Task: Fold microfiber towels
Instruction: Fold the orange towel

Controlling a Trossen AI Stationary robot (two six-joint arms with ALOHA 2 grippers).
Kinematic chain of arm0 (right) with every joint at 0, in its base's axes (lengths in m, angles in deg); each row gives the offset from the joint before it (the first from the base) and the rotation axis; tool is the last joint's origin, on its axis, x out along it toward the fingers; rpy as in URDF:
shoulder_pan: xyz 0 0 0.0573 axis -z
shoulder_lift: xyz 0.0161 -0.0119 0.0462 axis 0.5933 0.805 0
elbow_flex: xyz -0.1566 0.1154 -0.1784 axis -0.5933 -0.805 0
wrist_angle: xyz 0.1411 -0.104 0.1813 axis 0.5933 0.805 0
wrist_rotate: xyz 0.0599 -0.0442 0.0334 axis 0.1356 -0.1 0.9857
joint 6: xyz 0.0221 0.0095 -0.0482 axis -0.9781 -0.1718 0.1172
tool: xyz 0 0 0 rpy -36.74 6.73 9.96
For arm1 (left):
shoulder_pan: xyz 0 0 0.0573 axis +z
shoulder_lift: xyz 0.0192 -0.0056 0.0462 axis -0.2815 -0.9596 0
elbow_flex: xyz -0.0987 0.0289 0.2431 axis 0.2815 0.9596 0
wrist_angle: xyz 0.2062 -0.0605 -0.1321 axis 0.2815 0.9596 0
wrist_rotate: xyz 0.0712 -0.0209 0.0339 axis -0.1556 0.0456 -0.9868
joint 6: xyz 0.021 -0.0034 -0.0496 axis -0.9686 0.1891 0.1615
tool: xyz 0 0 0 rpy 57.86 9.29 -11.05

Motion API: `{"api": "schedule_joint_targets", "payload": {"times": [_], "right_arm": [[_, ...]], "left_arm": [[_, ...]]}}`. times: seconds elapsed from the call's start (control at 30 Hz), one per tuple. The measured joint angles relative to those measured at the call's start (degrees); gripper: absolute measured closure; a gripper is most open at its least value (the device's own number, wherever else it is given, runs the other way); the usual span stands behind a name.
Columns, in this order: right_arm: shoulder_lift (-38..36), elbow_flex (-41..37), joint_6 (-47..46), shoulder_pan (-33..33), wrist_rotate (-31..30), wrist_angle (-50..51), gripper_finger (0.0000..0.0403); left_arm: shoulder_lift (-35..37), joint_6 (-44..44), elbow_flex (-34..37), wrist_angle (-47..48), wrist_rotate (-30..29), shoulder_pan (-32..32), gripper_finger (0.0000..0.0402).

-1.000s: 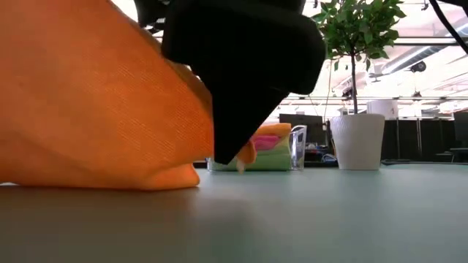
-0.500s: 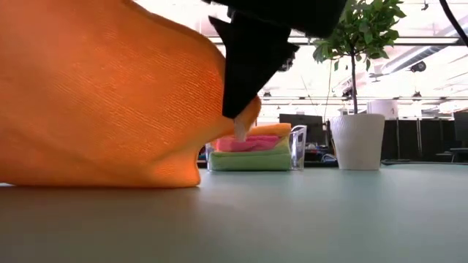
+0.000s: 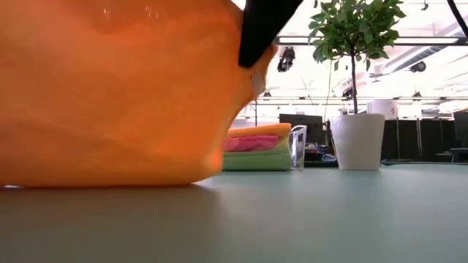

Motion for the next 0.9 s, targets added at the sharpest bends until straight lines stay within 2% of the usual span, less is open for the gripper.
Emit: {"api": "schedule_joint_targets", "payload": {"times": [0.2, 0.33, 0.57, 0.73, 0.9], "right_arm": [[-2.24, 0.00, 0.02, -0.81, 0.34, -0.02, 0.0394], [-2.32, 0.00, -0.74, -0.80, 4.14, 0.00, 0.0394], [-3.47, 0.00, -5.09, -2.60, 7.30, 0.80, 0.0394], [-7.26, 0.37, -10.64, -4.78, 6.21, 3.50, 0.0394], [-10.50, 0.39, -14.67, -6.02, 2.14, 5.94, 0.0394]], "left_arm": [[0.00, 0.00, 0.00, 0.22, 0.00, 0.00, 0.0400], [0.00, 0.00, 0.00, 0.29, 0.02, -0.02, 0.0400], [0.00, -1.20, 0.00, 0.31, 0.02, -0.02, 0.0400], [0.00, -3.39, 0.00, 0.25, 0.04, -0.02, 0.0400], [0.00, -10.67, 0.00, 0.16, 0.15, 0.81, 0.0400]]}}
